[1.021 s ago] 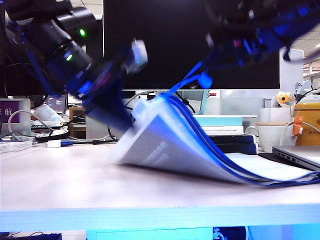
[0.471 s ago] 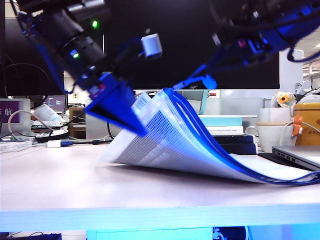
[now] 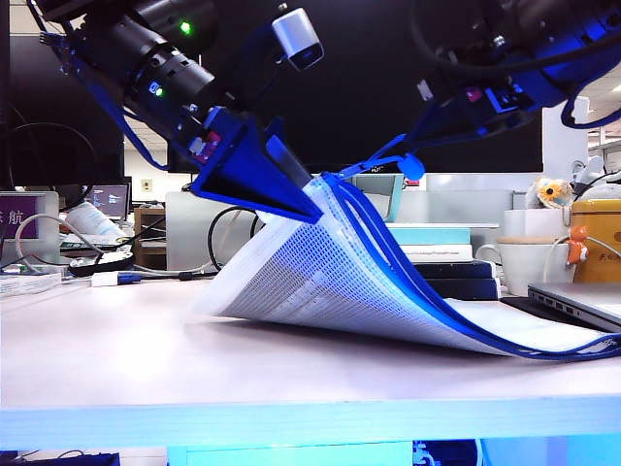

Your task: Pick up the transparent plastic file bag with a blue zipper and close its zipper.

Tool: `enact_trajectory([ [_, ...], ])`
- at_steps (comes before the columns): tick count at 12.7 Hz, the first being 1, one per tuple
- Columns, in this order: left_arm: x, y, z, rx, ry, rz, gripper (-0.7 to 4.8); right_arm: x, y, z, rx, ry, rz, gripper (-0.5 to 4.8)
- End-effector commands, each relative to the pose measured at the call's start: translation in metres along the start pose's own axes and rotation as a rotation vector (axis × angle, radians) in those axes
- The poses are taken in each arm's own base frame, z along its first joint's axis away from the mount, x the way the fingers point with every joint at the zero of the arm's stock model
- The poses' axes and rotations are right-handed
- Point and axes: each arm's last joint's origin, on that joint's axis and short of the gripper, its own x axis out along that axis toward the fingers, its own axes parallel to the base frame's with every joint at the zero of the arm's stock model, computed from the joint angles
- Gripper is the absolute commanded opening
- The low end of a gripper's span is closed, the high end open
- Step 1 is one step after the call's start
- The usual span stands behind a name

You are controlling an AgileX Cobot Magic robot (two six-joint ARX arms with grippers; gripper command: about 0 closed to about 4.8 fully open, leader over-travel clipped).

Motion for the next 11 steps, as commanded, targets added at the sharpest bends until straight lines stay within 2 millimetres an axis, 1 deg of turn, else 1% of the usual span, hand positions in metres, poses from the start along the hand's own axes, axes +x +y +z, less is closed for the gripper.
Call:
enact_trajectory([
  [1, -0.001, 0.0, 0.002, 0.005, 0.001, 0.004, 1.94, 0.002, -0.003, 0.002, 0.0, -0.011, -0.011, -0.05],
  [2, -0.001, 0.0, 0.002, 0.005, -0.011, -0.003, 0.9, 0.002, -0.003, 0.001, 0.0, -0.004, -0.009, -0.05],
  [3, -0.001, 0.0, 0.003, 0.003, -0.029, -0.015, 0.76, 0.002, -0.003, 0.001, 0.0, -0.004, -0.005, -0.05],
  [4, -0.001, 0.0, 0.003, -0.012, -0.047, -0.021, 0.74, 0.002, -0.003, 0.001, 0.0, -0.004, -0.005, -0.05],
  [5, -0.001, 0.0, 0.004, -0.026, -0.075, -0.037, 0.16, 0.002, -0.003, 0.001, 0.0, -0.003, -0.006, -0.05],
  [6, -0.001, -0.001, 0.005, -0.029, -0.095, -0.051, -0.06, 0.002, -0.003, 0.001, 0.0, 0.0, -0.005, -0.05],
  [9, -0.002, 0.0, 0.005, -0.067, -0.084, -0.042, -0.06, 0.004, -0.001, -0.005, 0.0, 0.047, 0.009, -0.05],
  [10, -0.004, 0.0, 0.006, -0.072, -0.063, -0.019, -0.06, 0.004, -0.001, -0.006, 0.0, 0.058, 0.013, -0.05],
  [11, -0.012, 0.0, 0.012, -0.065, -0.052, 0.018, -0.06, 0.004, 0.0, -0.007, 0.0, 0.071, 0.017, -0.05],
])
